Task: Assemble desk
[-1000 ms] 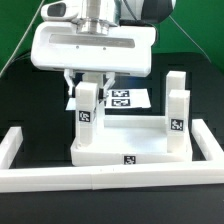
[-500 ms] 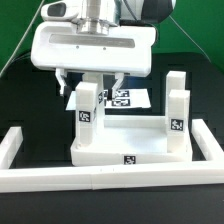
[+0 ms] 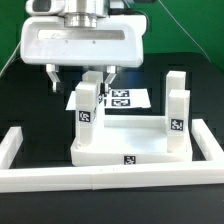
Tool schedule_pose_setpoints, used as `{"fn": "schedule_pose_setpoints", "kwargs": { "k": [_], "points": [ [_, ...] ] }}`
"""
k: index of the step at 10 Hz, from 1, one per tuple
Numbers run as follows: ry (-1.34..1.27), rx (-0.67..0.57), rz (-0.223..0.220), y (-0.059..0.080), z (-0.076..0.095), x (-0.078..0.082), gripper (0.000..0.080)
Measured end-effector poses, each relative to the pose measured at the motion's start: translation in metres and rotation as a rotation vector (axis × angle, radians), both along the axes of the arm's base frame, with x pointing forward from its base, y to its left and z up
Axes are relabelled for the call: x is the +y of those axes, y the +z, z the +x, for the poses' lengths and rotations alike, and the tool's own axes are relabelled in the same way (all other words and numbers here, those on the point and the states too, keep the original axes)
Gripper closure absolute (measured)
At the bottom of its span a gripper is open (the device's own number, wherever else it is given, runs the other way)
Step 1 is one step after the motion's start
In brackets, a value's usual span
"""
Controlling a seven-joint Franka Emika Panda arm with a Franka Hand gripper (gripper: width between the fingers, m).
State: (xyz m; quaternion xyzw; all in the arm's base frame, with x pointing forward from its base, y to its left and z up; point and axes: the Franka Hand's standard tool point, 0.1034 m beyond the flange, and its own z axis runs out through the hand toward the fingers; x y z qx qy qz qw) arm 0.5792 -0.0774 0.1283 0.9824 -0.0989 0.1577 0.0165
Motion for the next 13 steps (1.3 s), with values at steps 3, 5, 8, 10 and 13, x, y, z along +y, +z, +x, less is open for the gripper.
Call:
{"fn": "schedule_pose_setpoints", "kwargs": {
  "k": [3,5,8,10,13],
  "points": [
    [-0.025,0.219,0.117,0.003,0.003,0.006,0.0150],
    [-0.024,0.376,0.163,-0.002,0.009,0.011,0.0150],
    [-0.040,0.319,0.142,-0.004,0.019,0.010,0.0165],
    [-0.140,0.319,0.158,-0.004,0.019,0.010,0.0336],
    [-0.324,0.318,0.186,-0.005,0.019,0.011,0.0508]
  ]
}}
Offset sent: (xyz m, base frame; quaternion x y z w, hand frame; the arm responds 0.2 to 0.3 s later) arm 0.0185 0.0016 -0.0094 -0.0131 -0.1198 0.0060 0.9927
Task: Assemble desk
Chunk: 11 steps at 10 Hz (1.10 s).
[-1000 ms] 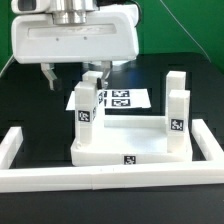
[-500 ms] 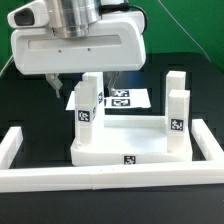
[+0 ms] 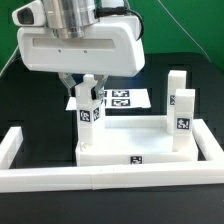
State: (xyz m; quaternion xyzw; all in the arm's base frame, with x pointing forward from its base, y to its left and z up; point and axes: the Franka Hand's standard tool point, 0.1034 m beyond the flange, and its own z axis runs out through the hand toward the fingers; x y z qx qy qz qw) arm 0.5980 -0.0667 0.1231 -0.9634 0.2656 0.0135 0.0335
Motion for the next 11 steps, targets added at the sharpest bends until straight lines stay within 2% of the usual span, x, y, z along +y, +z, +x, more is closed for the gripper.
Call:
{"fn": "schedule_pose_setpoints", "kwargs": {
  "k": [1,2,3,6,8,9,10,11],
  "points": [
    [-0.099,0.007,0.002,-0.001,0.000,0.000,0.0508],
    [-0.312,0.013,0.034,-0.002,0.002,-0.006,0.0508],
    [-0.410,0.021,0.036,-0.002,0.003,-0.006,0.0508],
    [-0.939,0.092,0.081,-0.003,0.018,0.007,0.0508],
    [-0.957,0.092,0.082,-0.003,0.019,0.007,0.0508],
    [-0.868,0.086,0.077,-0.003,0.018,0.007,0.0508],
    [-0.690,0.080,0.070,-0.002,0.016,0.010,0.0315],
    [-0.482,0.062,0.071,-0.005,0.016,0.013,0.0187]
  ]
}}
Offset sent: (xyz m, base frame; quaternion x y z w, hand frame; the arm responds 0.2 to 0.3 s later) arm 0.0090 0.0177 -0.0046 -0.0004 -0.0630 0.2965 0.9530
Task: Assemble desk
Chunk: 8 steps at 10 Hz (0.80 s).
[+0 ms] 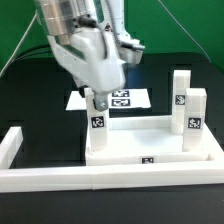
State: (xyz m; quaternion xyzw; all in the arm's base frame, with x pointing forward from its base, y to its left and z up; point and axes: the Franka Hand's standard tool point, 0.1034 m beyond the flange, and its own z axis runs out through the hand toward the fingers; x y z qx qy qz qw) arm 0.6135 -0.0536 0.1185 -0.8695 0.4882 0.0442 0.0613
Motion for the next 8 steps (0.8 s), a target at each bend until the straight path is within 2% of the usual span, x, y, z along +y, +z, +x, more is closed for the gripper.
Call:
{"fn": "schedule_pose_setpoints", "kwargs": {
  "k": [1,4,6,7,8],
  "points": [
    [0.132,-0.014,0.005,-0.0023,-0.0007,0.0049,0.0187],
    [0.293,-0.039,0.007,-0.0024,-0.0009,0.0028,0.0152],
    [0.688,-0.088,-0.019,-0.0024,0.0003,0.0020,0.0151],
    [0.915,-0.111,-0.027,-0.0050,-0.0006,0.0095,0.0151],
    [0.822,-0.105,-0.021,-0.0052,-0.0006,0.0099,0.0151]
  ]
}}
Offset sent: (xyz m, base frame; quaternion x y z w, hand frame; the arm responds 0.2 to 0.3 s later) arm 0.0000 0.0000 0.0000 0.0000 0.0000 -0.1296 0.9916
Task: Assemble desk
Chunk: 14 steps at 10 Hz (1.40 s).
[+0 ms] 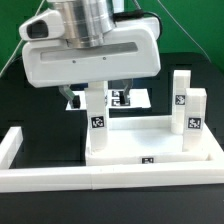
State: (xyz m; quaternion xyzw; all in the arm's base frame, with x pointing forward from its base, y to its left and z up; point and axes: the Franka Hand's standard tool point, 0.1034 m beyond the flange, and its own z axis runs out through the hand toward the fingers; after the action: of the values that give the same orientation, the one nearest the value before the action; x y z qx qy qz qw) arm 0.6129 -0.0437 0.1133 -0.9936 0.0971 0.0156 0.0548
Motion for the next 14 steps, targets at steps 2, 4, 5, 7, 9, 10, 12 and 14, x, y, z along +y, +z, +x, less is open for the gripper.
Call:
{"fn": "schedule_pose_setpoints", "kwargs": {
  "k": [2,4,5,7,9,10,12,14],
  "points": [
    [-0.039,0.004,0.002,-0.0002,0.0000,-0.0001,0.0272],
    [-0.170,0.019,-0.004,-0.0005,-0.0002,-0.0024,0.0408],
    [-0.287,0.032,-0.006,-0.0011,-0.0001,-0.0023,0.0507],
    [-0.534,0.060,-0.006,-0.0024,0.0013,-0.0018,0.0508],
    [-0.911,0.114,0.041,-0.0013,0.0047,-0.0030,0.0508],
    [-0.988,0.123,0.054,-0.0004,0.0080,-0.0029,0.0508],
    [-0.955,0.120,0.053,-0.0013,0.0072,-0.0022,0.0508],
    [-0.630,0.054,0.037,-0.0023,0.0093,-0.0049,0.0508]
  ]
}}
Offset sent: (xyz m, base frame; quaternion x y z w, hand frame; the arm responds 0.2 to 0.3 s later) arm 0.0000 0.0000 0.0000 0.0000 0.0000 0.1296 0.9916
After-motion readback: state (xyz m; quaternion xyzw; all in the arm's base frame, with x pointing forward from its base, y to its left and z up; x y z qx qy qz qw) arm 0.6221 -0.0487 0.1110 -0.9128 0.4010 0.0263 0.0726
